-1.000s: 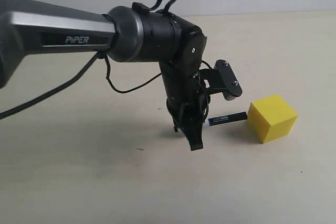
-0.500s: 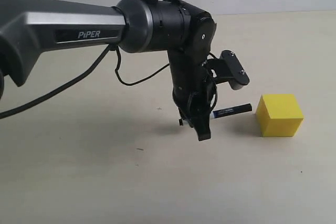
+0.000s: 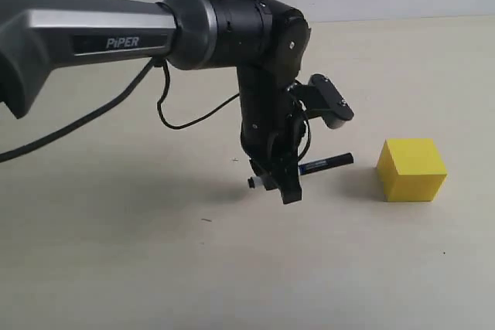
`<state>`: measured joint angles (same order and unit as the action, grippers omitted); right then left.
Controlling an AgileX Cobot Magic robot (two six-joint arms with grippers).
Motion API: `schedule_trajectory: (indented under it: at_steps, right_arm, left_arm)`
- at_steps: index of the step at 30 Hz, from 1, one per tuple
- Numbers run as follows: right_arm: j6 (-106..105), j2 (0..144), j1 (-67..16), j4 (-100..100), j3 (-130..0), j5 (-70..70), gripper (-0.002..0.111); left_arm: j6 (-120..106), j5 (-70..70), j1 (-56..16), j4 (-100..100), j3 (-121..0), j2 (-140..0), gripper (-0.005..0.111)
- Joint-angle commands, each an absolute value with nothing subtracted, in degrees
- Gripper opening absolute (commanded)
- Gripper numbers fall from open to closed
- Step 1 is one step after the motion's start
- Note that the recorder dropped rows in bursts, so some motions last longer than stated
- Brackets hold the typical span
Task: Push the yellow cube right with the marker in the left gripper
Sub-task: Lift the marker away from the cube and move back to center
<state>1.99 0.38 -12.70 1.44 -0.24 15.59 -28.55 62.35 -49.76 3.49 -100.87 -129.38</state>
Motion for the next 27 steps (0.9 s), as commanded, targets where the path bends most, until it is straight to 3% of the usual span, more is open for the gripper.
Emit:
schedule_trajectory:
  at_steps: [1,14,27]
  right_arm:
    - [1.81,0.00,-12.23,1.38,0.00,15.38,0.000]
    - [1.81,0.00,-12.23,1.38,0.00,15.38,0.000]
    - [1.81,0.00,-12.23,1.38,0.00,15.38,0.000]
  left_arm:
    - [-23.29,63.09,-47.03,3.31,-101.21,-125.37,0.000]
    - [-3.72,65.08,-38.44,3.31,-101.21,-118.01,0.000]
    - [17.03,65.53,-37.89,3.31,-101.21,-117.55,0.000]
